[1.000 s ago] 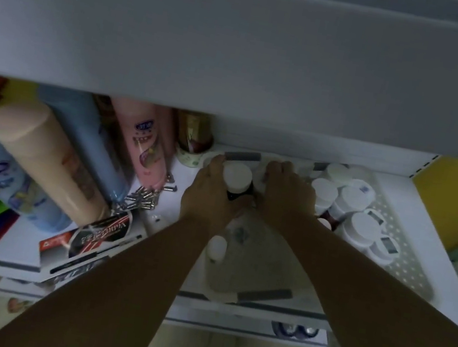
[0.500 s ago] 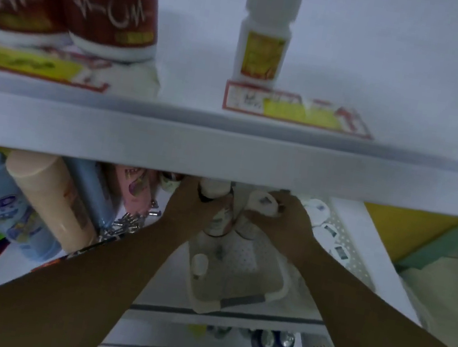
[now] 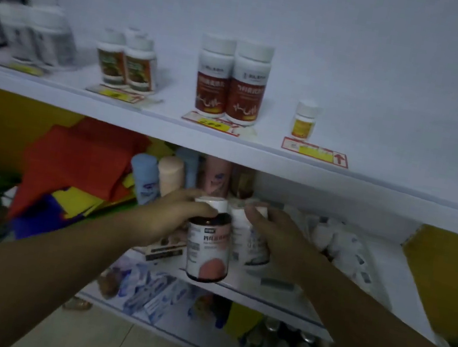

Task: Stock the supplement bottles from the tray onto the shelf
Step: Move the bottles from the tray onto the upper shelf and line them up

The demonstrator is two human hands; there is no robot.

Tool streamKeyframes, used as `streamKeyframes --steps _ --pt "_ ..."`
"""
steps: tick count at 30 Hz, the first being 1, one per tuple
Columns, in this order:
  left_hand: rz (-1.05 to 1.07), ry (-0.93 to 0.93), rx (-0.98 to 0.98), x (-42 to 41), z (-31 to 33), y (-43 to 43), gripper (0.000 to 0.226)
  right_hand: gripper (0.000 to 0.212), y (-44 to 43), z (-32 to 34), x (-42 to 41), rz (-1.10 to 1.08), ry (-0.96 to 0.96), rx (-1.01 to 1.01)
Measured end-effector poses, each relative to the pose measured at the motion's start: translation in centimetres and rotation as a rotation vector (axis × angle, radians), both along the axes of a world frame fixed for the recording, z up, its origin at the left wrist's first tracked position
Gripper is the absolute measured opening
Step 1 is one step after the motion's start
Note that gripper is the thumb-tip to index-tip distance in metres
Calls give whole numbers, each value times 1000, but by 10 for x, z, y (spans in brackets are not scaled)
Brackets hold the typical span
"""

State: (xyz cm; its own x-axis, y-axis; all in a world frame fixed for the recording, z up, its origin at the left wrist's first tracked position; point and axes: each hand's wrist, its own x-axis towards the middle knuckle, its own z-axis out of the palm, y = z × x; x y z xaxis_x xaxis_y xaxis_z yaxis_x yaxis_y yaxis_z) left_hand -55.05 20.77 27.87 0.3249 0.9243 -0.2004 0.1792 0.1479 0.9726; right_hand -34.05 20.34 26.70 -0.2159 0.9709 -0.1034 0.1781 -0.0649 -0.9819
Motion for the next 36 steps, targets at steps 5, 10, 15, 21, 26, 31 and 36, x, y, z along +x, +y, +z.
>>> streamKeyframes --steps 5,10,15,21,26,31,36 --pt "229 -60 73 -45 71 -29 39 17 -12 74 -56 152 103 139" --pt "350 -42 206 -87 119 -44 39 19 -13 122 -109 215 191 202" --pt "341 17 314 -143 153 -44 44 28 1 151 -157 228 160 268" --pt "272 -31 393 -222 189 -19 52 35 22 191 -222 256 12 416" --pt "191 8 537 -288 223 8 34 56 43 233 -268 179 -56 511" --pt "216 43 620 -332 262 40 42 46 86 262 -300 -35 -58 561" --pt "324 29 662 -348 287 74 40 49 138 272 -327 -103 -147 523"
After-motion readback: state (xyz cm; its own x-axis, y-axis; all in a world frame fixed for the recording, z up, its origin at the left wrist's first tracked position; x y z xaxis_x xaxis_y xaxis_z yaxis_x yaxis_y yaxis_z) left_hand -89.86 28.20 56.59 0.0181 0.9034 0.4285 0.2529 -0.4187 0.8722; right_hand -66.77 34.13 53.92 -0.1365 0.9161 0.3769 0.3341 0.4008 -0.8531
